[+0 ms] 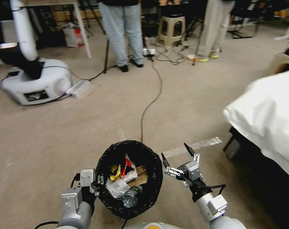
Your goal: Pick up the trash bin, then pick up the garbage from the floor and place it into the trash bin.
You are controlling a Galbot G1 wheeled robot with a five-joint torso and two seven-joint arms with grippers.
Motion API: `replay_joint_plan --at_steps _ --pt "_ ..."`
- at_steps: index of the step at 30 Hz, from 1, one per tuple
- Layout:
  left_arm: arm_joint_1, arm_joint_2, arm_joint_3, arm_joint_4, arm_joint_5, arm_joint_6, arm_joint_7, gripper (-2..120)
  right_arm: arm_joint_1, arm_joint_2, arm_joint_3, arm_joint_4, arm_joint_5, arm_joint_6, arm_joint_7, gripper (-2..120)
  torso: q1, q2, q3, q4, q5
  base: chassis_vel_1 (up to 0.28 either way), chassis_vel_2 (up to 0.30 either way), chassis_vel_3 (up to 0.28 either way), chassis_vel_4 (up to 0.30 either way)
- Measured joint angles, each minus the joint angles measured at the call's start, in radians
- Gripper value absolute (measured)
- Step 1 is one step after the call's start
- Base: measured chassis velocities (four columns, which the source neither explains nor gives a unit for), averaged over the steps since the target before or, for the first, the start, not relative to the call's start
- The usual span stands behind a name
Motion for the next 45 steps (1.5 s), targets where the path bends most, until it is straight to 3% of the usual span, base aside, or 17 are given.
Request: replay_joint_plan --at_steps 16,31,39,42,45 --pt "-0.002 -0.001 -0.003 -0.004 -0.003 -0.007 -0.004 0 -0.005 0.001 0.003 0.007 -0.003 0.003 -0.002 100 0.000 0.000 0.000 0.0002 0.0000 0.123 0.122 0.122 0.114" --pt "-0.025 0.000 -0.036 0.018 -0.048 -0.005 -0.011 0 -0.013 0.000 0.008 0.010 -0.007 0.007 -0.003 100 0.000 0.000 0.000 0.0000 0.0002 0.009 0.009 0.007 0.010" --pt "-0.076 0.000 -0.083 0.077 -0.101 0.038 -0.016 0 -0.013 -0.002 0.007 0.009 -0.012 0.013 -0.004 100 0.000 0.000 0.000 0.0001 0.0001 0.000 0.000 0.000 0.000" --pt "-0.129 -0.002 -0.119 0.115 -0.186 0.117 -0.055 0 -0.014 0.003 0.003 0.002 -0.016 0.019 -0.005 100 0.000 0.000 0.000 0.0000 0.0002 0.000 0.000 0.000 0.000" --pt "-0.165 -0.002 -0.152 0.143 -0.236 0.152 -0.069 0 -0.016 0.004 0.003 -0.001 -0.017 0.024 -0.006 100 0.000 0.000 0.000 0.0001 0.0001 0.000 0.000 0.000 0.000"
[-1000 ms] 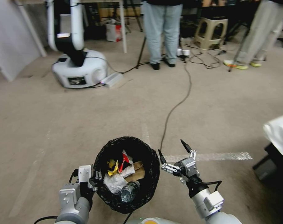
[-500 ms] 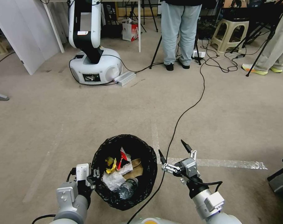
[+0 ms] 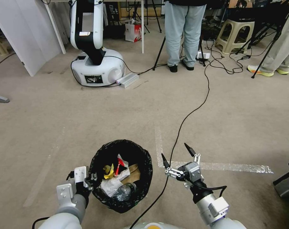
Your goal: Pick up the trash bin, then pick up the garbage from the floor and place it into the trash bin.
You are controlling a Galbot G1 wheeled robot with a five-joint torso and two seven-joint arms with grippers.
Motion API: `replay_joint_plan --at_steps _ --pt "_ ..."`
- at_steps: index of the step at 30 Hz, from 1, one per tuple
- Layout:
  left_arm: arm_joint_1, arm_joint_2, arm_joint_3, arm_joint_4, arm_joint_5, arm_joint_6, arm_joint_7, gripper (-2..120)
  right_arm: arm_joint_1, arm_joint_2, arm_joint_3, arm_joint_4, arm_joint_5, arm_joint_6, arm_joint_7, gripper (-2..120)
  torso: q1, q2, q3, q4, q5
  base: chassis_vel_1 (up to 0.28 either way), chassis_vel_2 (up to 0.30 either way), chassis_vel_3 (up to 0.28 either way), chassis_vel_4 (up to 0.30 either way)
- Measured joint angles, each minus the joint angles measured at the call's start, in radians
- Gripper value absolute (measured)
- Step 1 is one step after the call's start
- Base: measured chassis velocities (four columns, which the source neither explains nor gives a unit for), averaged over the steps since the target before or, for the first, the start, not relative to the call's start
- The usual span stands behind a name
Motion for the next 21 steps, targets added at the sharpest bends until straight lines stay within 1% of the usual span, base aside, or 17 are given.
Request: replay_joint_plan --at_steps 2,5,6,8,9,10,11,16,21 --pt "-0.015 0.000 -0.011 0.013 -0.014 0.001 -0.004 0 0.000 0.000 0.000 -0.001 0.000 0.002 -0.001 100 0.000 0.000 0.000 0.0000 0.0000 0.000 0.000 0.000 0.000" --pt "-0.048 0.001 -0.036 0.059 -0.033 0.001 -0.008 0 -0.001 0.000 -0.001 -0.005 -0.001 0.006 -0.004 100 0.000 0.000 0.000 -0.0001 0.0000 0.000 0.000 0.000 0.000" --pt "-0.048 0.001 -0.036 0.059 -0.033 0.001 -0.008 0 -0.001 0.000 -0.001 -0.005 -0.001 0.006 -0.004 100 0.000 0.000 0.000 -0.0001 0.0000 0.000 0.000 0.000 0.000" --pt "-0.065 -0.001 -0.046 0.098 -0.038 0.002 -0.008 0 -0.001 0.000 -0.002 -0.007 -0.001 0.009 -0.008 100 0.000 0.000 0.000 0.0000 0.0000 0.000 0.000 0.000 0.000" --pt "-0.065 -0.001 -0.046 0.098 -0.038 0.002 -0.008 0 -0.001 0.000 -0.002 -0.007 -0.001 0.009 -0.008 100 0.000 0.000 0.000 0.0000 0.0000 0.000 0.000 0.000 0.000" --pt "-0.076 -0.002 -0.049 0.118 -0.040 0.005 -0.009 0 -0.001 0.000 -0.003 -0.008 -0.001 0.010 -0.010 100 0.000 0.000 0.000 0.0002 0.0001 0.000 0.000 0.000 0.000" --pt "-0.084 -0.002 -0.052 0.132 -0.043 0.005 -0.009 0 -0.001 0.000 -0.004 -0.008 -0.001 0.010 -0.010 100 0.000 0.000 0.000 0.0001 0.0010 0.000 0.000 0.000 0.000" --pt "-0.099 -0.004 -0.058 0.161 -0.040 0.002 -0.004 0 -0.003 -0.001 -0.005 -0.011 -0.001 0.013 -0.015 100 0.000 0.000 0.000 0.0004 0.0010 0.000 0.000 0.000 0.000" --pt "-0.120 -0.005 -0.073 0.191 -0.047 0.001 0.001 0 -0.005 -0.002 -0.011 -0.014 -0.002 0.021 -0.022 100 0.000 0.000 0.000 0.0001 0.0006 0.000 0.000 0.000 0.000"
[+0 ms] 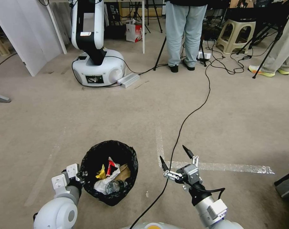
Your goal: Pick up the trash bin, then pick up the garbage from the floor and place it into the trash bin.
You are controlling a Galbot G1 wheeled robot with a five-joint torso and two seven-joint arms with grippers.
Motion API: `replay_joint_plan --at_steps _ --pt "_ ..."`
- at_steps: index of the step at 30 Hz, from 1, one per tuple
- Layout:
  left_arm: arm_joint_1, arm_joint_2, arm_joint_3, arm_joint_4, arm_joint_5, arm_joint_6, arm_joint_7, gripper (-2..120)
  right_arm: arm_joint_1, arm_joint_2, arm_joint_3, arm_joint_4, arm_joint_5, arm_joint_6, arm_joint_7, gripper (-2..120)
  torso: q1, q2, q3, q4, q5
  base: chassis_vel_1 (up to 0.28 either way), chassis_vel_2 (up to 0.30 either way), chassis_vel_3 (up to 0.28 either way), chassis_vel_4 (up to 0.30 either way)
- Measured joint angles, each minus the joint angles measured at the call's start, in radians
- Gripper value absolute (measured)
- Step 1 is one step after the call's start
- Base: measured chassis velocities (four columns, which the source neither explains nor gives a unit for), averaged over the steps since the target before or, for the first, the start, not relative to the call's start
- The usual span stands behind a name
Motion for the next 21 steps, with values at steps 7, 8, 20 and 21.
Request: replay_joint_plan --at_steps 7,8,20,21 --pt "-0.014 -0.006 -0.003 0.023 -0.010 -0.002 0.001 16 -0.010 -0.003 0.000 -0.002 -0.004 0.012 -0.008 100 0.000 0.000 0.000 -0.0002 -0.0005 0.000 0.000 0.000 0.000" --pt "-0.017 -0.008 -0.001 0.027 -0.011 -0.002 0.002 23 -0.012 -0.005 0.001 -0.002 -0.004 0.014 -0.008 100 0.000 0.000 0.000 -0.0004 -0.0006 0.000 0.000 0.000 0.000" --pt "-0.016 -0.013 0.006 0.008 -0.014 0.001 0.011 66 -0.012 -0.005 -0.009 -0.009 -0.011 0.024 -0.021 100 0.000 0.000 0.000 -0.0006 -0.0016 0.000 0.000 0.000 0.000" --pt "-0.016 -0.013 0.006 0.008 -0.014 0.001 0.011 66 -0.012 -0.005 -0.009 -0.009 -0.011 0.024 -0.021 100 0.000 0.000 0.000 -0.0006 -0.0016 0.000 0.000 0.000 0.000"
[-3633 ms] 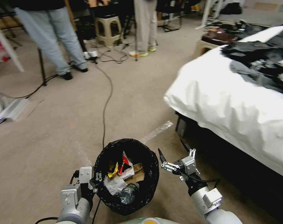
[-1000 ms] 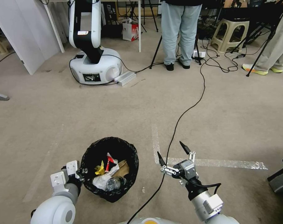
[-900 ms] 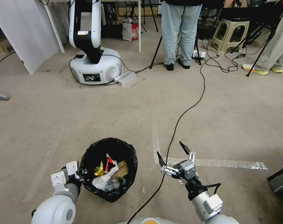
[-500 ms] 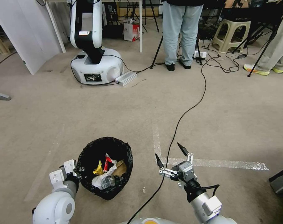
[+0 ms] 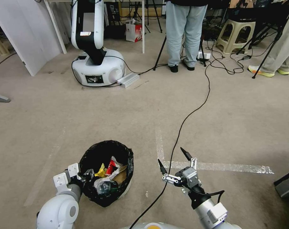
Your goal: Pick up the trash bin, then pick up the garbage from the floor and place it into the trash bin.
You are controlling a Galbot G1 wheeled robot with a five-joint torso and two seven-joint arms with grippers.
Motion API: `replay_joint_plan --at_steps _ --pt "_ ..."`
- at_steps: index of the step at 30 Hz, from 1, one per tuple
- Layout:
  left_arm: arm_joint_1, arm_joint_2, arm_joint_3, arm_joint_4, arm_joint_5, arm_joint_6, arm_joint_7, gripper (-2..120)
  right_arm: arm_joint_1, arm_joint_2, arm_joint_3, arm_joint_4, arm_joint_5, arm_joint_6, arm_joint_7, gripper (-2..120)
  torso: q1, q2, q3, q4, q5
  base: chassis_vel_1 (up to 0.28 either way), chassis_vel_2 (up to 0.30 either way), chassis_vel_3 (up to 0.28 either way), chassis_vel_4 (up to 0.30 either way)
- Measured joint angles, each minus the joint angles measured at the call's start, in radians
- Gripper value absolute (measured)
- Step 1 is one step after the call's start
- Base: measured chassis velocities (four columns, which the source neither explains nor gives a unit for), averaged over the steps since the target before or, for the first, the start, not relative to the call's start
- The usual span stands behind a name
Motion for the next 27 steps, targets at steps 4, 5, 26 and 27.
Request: replay_joint_plan --at_steps 4,5,26,27 --pt "0.003 0.000 -0.005 -0.015 0.000 0.000 0.001 81 0.000 0.001 -0.009 -0.002 -0.004 0.003 -0.004 100 0.000 0.000 0.000 0.0002 0.0003 0.000 0.000 0.000 0.000" --pt "0.004 0.000 -0.006 -0.023 0.000 0.000 0.001 87 0.000 0.000 -0.009 -0.002 -0.004 0.004 -0.006 100 0.000 0.000 0.000 0.0003 0.0006 0.000 0.000 0.000 0.000" --pt "0.136 -0.024 0.031 -0.157 0.219 -0.191 0.060 99 0.028 0.035 -0.044 -0.018 -0.002 0.043 0.061 100 0.000 0.000 0.000 0.0005 0.0010 0.000 0.000 0.000 0.000" --pt "0.136 -0.024 0.031 -0.157 0.219 -0.191 0.060 99 0.028 0.035 -0.044 -0.018 -0.002 0.043 0.061 100 0.000 0.000 0.000 0.0005 0.0010 0.000 0.000 0.000 0.000"
